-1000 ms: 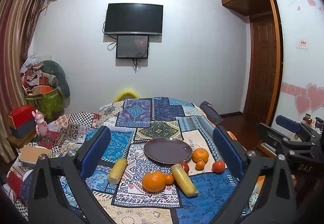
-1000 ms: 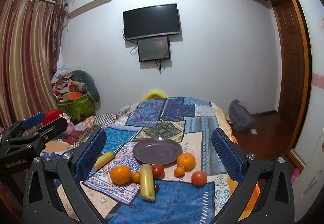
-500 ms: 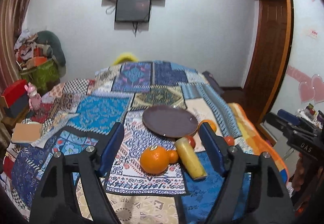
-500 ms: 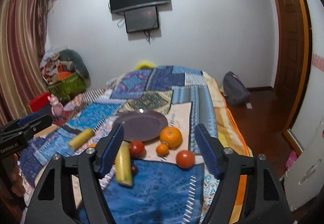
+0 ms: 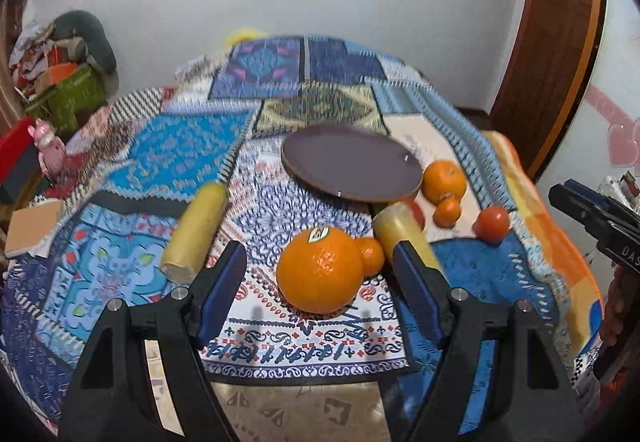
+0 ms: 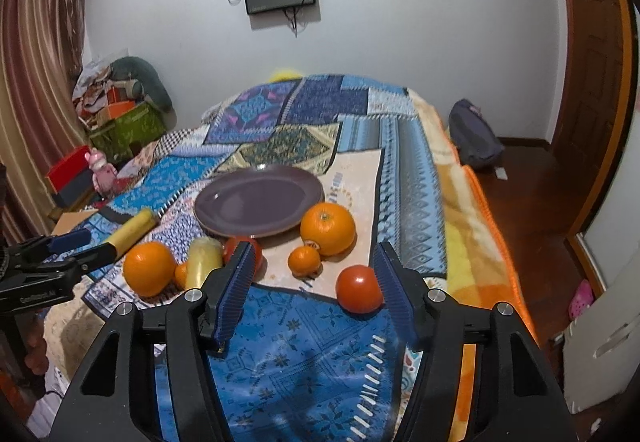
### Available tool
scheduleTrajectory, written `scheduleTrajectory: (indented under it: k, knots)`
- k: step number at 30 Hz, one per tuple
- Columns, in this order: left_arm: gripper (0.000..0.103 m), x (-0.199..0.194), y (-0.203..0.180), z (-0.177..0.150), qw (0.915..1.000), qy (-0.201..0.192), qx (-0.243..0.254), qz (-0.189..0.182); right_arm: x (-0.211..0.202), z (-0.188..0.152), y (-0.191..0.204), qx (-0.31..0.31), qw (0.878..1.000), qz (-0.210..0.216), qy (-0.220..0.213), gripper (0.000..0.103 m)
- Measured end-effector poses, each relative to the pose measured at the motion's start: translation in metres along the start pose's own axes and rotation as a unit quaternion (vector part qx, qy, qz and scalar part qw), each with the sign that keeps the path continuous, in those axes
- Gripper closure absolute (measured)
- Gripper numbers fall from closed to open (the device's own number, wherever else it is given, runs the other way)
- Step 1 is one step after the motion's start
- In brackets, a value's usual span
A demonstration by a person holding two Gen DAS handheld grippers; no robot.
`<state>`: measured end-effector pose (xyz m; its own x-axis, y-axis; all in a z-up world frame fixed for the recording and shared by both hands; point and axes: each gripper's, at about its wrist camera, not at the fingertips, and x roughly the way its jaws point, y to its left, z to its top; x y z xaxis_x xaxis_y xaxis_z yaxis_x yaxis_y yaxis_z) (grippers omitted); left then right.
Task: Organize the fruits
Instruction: 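Grasp the large orange with the left gripper while the right gripper grasps another large orange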
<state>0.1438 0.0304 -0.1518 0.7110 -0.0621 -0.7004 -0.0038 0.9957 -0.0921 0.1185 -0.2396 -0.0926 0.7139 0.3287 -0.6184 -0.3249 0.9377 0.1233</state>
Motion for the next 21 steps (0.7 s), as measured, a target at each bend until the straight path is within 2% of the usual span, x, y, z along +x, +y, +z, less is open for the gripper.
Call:
scheduleTrajectory:
  k: [13, 16, 21]
  knots:
    - [0.028, 0.065, 0.007, -0.009, 0.9959, 0.085, -0.024, -0.022, 0.038, -0.003, -0.009, 0.011, 0.999, 0.017, 0.041, 0.045]
    - [0.035, 0.074, 0.010, -0.012, 0.9937, 0.103, -0.034, -0.031, 0.044, -0.003, -0.009, 0.009, 0.999, 0.020, 0.047, 0.045]
    - [0.036, 0.073, 0.014, -0.011, 0.9927, 0.104, -0.045, -0.043, 0.053, 0.000, -0.009, 0.010, 0.998, 0.026, 0.059, 0.045]
